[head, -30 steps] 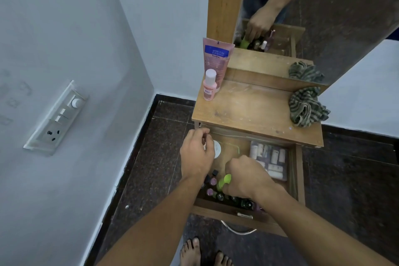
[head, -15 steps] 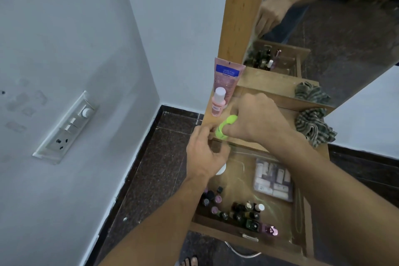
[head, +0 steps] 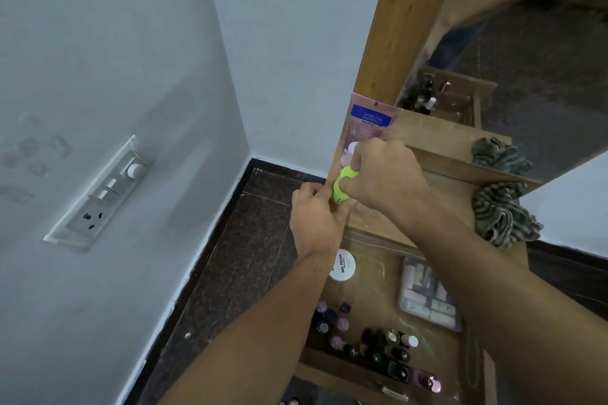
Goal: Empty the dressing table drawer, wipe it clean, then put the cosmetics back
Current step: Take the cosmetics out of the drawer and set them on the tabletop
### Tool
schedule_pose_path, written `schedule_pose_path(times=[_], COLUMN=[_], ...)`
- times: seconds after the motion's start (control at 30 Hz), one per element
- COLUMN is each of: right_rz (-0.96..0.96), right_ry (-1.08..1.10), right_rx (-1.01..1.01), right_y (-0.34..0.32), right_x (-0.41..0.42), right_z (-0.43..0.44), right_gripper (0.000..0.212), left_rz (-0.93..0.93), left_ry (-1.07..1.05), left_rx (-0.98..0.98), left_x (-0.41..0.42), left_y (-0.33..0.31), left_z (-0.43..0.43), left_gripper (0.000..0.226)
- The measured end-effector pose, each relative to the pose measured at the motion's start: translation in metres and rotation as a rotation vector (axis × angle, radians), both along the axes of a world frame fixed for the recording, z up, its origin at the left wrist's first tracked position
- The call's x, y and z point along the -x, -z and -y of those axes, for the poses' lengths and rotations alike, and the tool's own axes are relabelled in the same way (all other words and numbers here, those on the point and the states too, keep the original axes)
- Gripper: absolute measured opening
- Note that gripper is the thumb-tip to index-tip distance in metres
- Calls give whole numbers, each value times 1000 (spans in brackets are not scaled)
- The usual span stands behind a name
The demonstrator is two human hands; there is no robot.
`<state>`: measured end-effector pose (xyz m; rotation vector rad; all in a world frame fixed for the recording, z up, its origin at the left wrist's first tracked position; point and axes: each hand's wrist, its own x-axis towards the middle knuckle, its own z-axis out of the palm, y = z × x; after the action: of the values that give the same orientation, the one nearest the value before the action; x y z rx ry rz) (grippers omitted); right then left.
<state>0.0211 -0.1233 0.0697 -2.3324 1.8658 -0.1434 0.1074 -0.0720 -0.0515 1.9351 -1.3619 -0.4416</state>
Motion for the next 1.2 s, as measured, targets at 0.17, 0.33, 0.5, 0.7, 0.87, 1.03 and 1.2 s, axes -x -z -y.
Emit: schedule_pose_path(times=[0.17,0.33,0.5,0.7,0.87,1.03,1.2], right_rz=[27,148,312,96,66,39,-38], right_ry=[-14,23,25,-128,-141,-119,-152], right_rx=[5,91,117,-359,-396,-454,-480], right_y=[3,6,35,82,99,108,120], right_x=[2,12,34,62,49,17,8], right_z=[-3,-18,-63,-130,-146,-138,-134], right_gripper=[22,15,12,17,20,19,23], left_rz=[40,56,59,-65,-88,-105,-102], left_ry=[8,9,6,24,-72,-111,-76], left_rx=[-31,-54,-69,-54,-27,-102,-113], left_x=[-1,-1,-1,-12,-25,-30,-32], left_y=[7,7,9,11,21,31,34], left_z=[4,8,6,-17,-53,-76,-85], left_gripper=[42,38,45,62,37,32,31])
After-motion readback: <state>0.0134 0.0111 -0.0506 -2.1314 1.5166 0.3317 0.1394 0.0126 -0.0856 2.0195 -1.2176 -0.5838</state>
